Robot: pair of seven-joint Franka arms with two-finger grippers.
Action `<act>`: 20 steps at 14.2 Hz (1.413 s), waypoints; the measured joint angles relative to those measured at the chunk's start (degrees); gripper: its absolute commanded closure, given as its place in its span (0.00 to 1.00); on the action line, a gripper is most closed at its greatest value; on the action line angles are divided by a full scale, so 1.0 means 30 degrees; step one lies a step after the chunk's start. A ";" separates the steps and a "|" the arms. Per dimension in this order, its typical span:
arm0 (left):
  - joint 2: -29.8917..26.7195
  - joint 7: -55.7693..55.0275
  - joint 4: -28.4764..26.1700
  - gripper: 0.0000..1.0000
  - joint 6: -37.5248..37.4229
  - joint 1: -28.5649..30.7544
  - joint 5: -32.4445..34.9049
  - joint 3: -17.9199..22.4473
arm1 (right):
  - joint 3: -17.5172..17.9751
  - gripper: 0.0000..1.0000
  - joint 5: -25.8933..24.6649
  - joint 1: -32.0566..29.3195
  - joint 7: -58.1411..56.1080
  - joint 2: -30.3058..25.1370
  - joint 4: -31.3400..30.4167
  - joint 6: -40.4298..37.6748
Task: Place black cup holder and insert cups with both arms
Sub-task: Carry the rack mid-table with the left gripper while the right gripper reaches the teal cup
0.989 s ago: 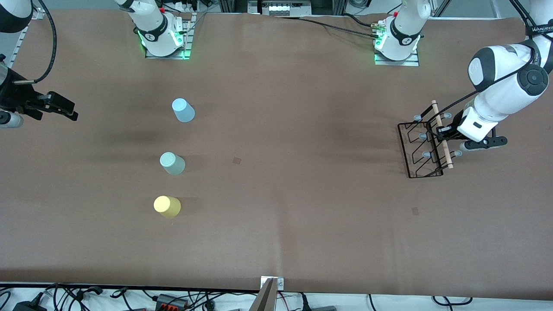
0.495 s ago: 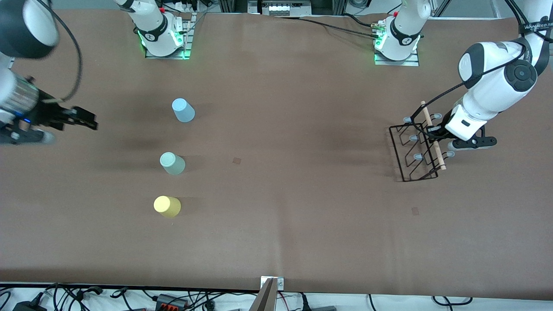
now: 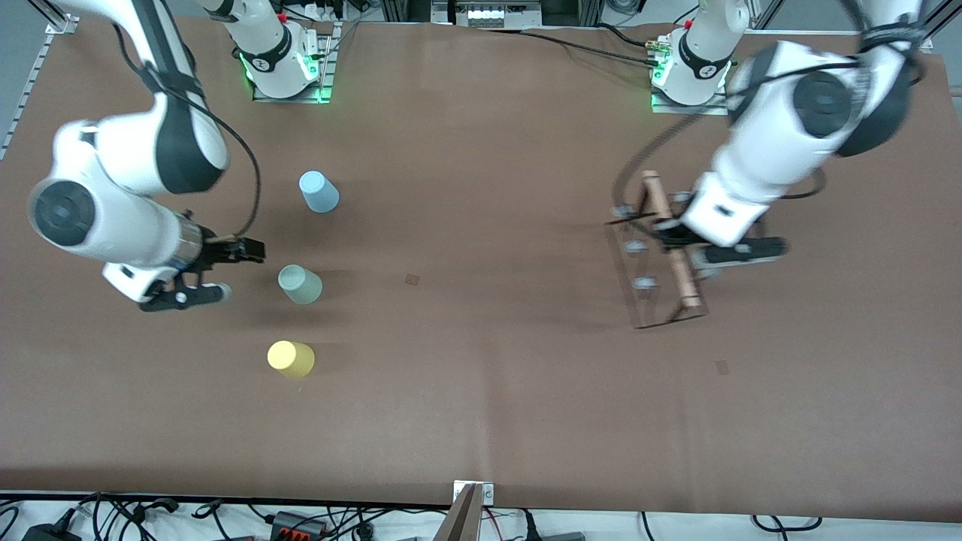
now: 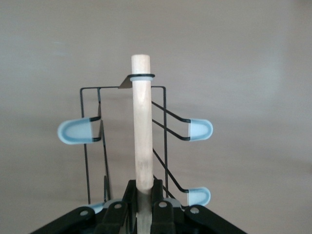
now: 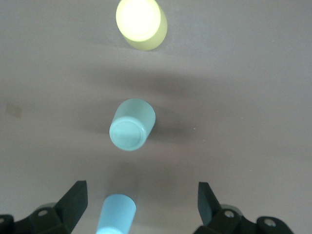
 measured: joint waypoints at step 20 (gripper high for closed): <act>1.0138 -0.6746 0.6401 0.54 0.5978 -0.7383 0.5384 -0.0445 | -0.0157 0.00 0.2281 0.0007 0.2208 0.4369 0.0047 0.1737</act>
